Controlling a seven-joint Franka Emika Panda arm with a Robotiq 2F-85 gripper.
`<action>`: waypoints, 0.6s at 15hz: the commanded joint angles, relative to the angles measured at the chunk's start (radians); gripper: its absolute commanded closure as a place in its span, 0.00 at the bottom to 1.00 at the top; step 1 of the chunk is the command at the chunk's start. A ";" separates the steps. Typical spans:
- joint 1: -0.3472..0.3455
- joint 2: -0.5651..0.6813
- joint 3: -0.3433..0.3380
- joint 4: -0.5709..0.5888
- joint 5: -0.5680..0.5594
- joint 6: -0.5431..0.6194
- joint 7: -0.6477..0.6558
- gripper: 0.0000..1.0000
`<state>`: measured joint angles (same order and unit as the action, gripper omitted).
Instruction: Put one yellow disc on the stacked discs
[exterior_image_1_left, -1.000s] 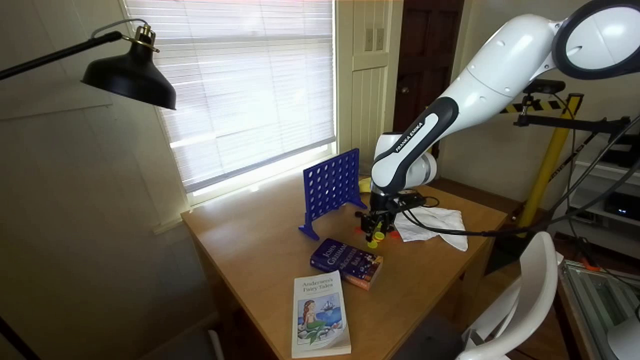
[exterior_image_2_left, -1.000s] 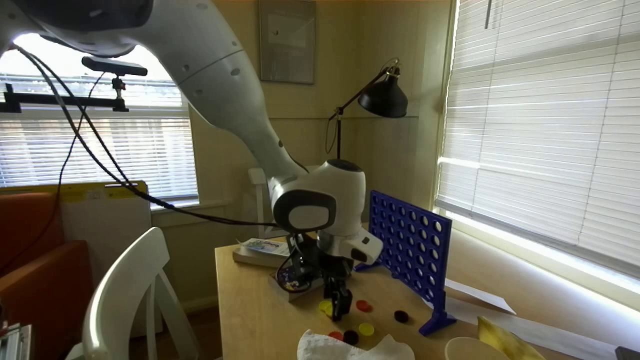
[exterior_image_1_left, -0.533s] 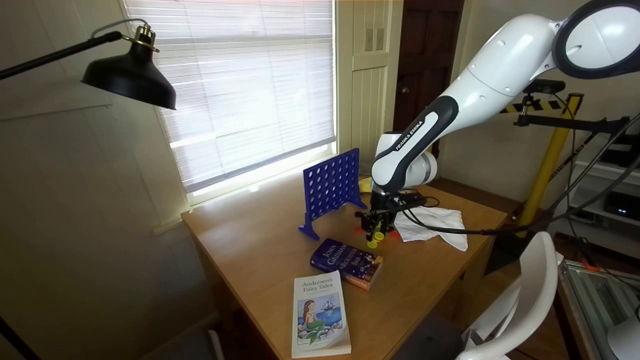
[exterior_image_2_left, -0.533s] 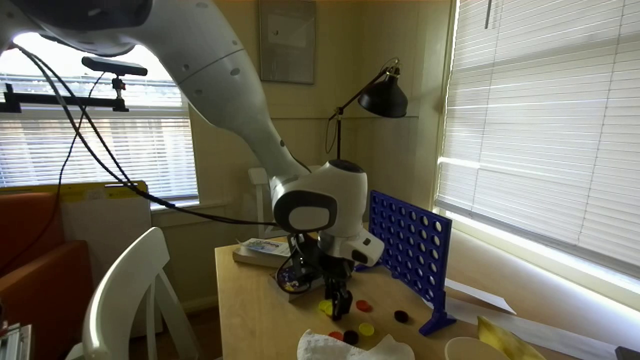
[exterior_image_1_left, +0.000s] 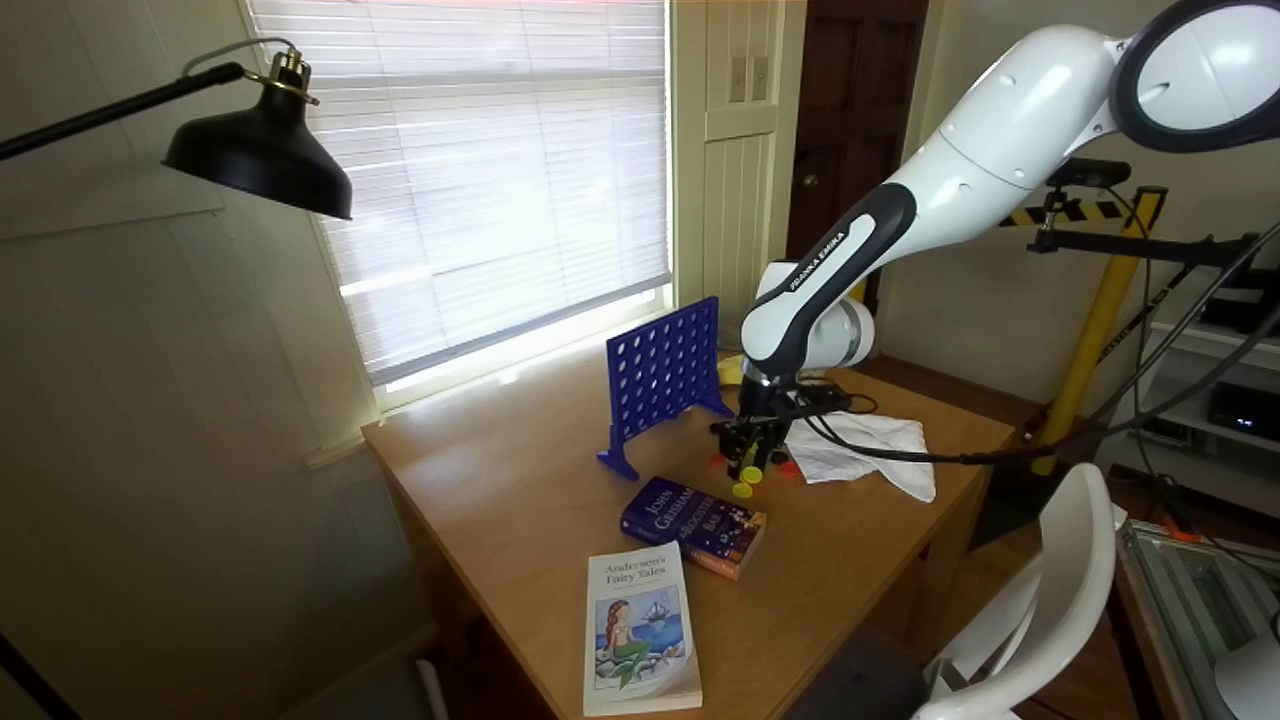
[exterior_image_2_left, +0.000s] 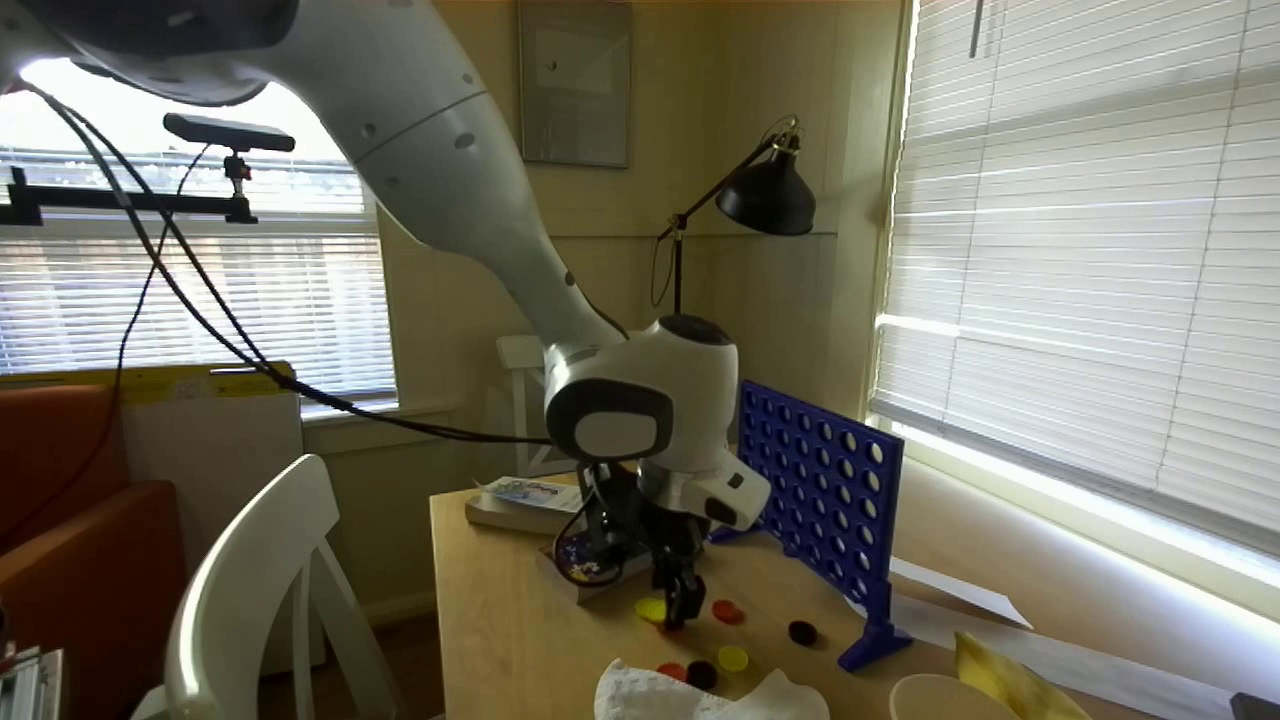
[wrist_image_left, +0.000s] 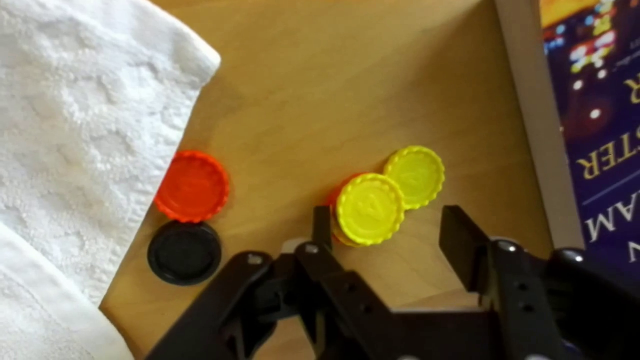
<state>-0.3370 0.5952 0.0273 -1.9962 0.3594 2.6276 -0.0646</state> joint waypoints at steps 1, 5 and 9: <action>0.004 -0.007 -0.009 -0.007 0.010 0.011 -0.014 0.40; 0.023 -0.012 -0.033 -0.016 -0.018 0.027 -0.005 0.39; 0.025 -0.012 -0.030 -0.022 -0.053 0.019 -0.070 0.40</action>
<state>-0.3200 0.5952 0.0005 -1.9981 0.3394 2.6390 -0.0836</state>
